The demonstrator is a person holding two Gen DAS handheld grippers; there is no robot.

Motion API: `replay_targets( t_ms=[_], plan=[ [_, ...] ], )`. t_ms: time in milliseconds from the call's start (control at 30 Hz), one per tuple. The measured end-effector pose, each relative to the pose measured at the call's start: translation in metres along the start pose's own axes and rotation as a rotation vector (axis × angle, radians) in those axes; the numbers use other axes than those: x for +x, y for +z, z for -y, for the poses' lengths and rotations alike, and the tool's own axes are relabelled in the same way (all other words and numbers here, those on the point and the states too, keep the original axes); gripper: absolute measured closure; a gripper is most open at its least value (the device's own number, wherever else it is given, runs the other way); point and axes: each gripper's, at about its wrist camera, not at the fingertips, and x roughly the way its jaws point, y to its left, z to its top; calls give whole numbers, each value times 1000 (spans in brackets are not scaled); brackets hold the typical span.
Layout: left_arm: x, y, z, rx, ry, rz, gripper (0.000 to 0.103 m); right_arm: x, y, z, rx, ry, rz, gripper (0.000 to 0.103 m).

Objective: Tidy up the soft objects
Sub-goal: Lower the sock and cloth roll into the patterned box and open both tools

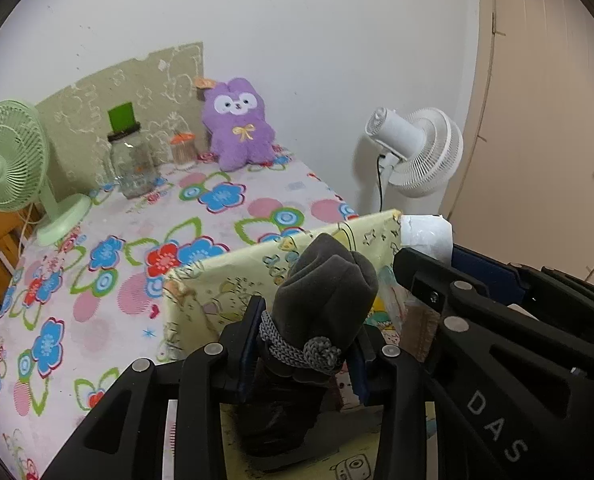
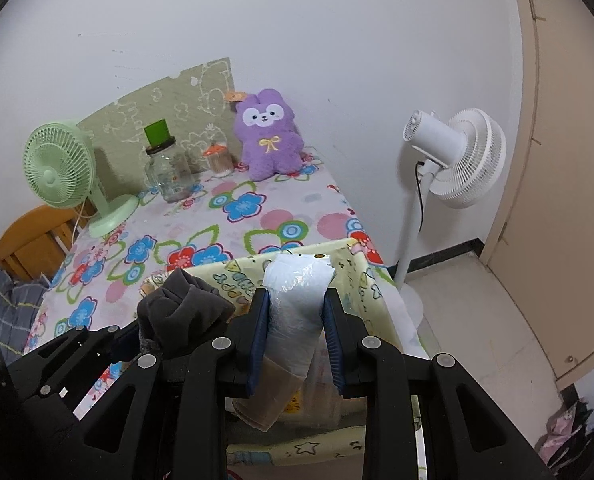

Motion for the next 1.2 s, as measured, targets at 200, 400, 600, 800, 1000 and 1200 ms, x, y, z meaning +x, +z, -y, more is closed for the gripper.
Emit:
replay_targets(
  t_ms=[200, 400, 600, 800, 1000, 1200],
  plan=[
    [12, -7, 8, 17, -18, -39, 64, 7, -5, 10, 14, -6, -23, 73],
    [17, -8, 11, 27, -9, -47, 50, 12, -10, 13, 8, -8, -38, 73],
    [15, -7, 10, 39, 13, -46, 28, 16, -10, 14, 7, 1, -44, 73],
    [12, -7, 3, 50, 33, -64, 18, 23, -7, 9, 0, 21, -52, 74],
    [10, -3, -8, 42, 73, -48, 13, 31, -3, -3, -20, 47, -58, 74],
    [10, -3, -11, 51, 59, -51, 13, 42, 1, -12, -41, 52, -69, 74]
  ],
)
